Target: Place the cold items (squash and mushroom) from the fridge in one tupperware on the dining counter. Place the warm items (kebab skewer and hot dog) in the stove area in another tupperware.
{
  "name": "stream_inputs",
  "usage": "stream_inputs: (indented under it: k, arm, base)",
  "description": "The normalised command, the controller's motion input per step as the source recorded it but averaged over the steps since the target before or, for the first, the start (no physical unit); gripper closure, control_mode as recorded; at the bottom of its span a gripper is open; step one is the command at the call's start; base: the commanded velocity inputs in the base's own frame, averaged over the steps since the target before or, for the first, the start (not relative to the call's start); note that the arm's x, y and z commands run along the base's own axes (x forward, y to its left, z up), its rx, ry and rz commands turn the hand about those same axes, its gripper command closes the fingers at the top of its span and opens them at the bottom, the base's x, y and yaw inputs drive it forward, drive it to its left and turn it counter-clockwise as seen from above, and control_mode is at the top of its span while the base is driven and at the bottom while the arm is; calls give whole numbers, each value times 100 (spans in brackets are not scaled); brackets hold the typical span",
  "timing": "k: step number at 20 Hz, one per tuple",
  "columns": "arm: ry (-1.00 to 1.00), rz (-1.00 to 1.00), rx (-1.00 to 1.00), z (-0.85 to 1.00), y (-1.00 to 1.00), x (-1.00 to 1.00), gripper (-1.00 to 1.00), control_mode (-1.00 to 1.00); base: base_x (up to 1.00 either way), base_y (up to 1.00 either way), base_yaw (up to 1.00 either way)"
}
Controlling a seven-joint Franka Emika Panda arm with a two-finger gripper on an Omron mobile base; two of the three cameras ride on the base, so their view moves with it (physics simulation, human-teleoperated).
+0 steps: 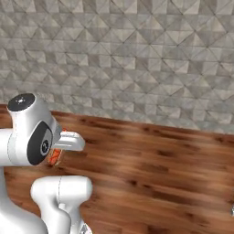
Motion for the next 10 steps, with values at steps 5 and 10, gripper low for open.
stream_inputs:
  k: [5, 10]
  arm:
    - [0, 0, 0, 0, 0, 0, 100, 100]
    - [0, 0, 0, 0, 0, 0, 100, 100]
  base:
    - [100, 13, 50]
    - [100, 20, 52]
